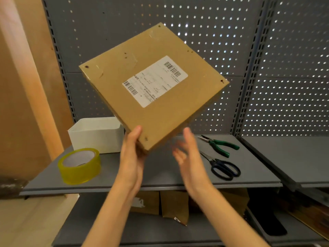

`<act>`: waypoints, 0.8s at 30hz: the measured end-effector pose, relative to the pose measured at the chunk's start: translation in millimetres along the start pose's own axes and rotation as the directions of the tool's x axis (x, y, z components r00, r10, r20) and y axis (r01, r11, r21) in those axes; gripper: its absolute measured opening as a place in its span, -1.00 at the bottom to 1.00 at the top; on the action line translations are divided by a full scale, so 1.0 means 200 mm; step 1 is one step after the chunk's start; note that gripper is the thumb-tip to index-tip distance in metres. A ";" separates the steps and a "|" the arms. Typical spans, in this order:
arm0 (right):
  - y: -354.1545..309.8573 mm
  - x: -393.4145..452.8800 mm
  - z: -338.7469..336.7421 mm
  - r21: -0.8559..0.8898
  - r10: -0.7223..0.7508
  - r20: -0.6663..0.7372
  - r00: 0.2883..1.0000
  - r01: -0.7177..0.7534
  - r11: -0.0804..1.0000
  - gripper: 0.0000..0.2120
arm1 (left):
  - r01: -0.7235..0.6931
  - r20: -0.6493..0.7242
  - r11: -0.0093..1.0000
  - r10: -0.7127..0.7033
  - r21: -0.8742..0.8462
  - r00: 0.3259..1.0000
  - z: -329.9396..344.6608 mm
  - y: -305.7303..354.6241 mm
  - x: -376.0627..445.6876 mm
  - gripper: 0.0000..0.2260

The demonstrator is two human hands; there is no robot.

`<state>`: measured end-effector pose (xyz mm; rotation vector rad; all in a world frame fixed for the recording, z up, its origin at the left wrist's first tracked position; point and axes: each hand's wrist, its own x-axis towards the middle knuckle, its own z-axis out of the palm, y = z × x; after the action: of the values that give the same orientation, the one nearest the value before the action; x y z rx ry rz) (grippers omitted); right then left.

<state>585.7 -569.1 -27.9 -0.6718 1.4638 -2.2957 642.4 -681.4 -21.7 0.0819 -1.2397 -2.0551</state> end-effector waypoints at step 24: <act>-0.03 0.17 -0.33 0.043 0.234 -0.022 0.972 -0.233 0.971 -0.73 | 0.267 -0.246 0.938 -0.212 0.222 0.946 -0.39 0.07 0.03 -0.76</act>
<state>521.3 -534.5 -38.3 -0.4330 1.4220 -2.1532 676.9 -746.7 -50.5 0.5915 -1.3995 -2.0128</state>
